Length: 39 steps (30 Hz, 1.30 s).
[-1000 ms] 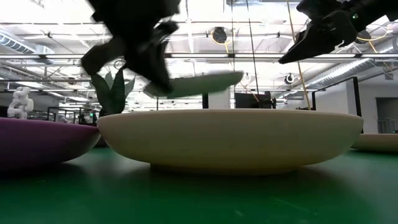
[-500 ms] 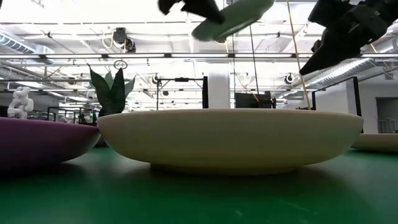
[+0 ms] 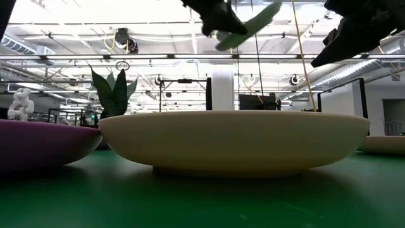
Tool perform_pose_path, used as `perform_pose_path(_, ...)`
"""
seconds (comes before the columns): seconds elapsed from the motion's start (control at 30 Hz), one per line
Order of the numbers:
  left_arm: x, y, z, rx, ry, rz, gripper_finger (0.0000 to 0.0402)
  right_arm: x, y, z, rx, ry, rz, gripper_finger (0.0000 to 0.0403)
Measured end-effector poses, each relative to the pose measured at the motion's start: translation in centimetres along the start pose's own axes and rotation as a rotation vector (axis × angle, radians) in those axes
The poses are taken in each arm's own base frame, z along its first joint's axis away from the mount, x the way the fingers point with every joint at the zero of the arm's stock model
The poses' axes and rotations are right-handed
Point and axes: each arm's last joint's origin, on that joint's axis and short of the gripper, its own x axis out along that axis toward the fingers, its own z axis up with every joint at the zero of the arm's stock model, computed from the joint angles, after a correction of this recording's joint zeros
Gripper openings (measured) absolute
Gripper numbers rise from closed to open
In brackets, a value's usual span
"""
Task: Place and stack plates onto a shelf
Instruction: Put the light green plate on the shelf
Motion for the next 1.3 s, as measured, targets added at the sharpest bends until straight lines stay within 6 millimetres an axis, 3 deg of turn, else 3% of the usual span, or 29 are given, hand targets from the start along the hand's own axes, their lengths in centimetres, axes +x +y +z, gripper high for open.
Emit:
perform_pose_path(0.23, 4.7, -0.7, -2.9, -0.05, 0.048, 0.039, 0.0008, -0.3, 0.5, -0.1, 0.005, -0.003, 0.037, 0.0001)
perform_pose_path(0.6, 9.4, -3.8, -5.7, -0.063, 0.06, -0.026, 0.0008, -1.5, 0.9, -0.1, 0.013, -0.04, 0.111, 0.0)
perform_pose_path(0.83, 10.8, -4.7, -7.4, -0.103, 0.112, -0.039, 0.0023, -2.2, 1.0, -0.1, 0.015, -0.067, 0.147, 0.0)
perform_pose_path(1.3, 11.8, -5.1, -9.4, -0.189, 0.192, -0.047, 0.0036, -2.4, 1.0, -0.1, 0.015, -0.075, 0.153, 0.0)
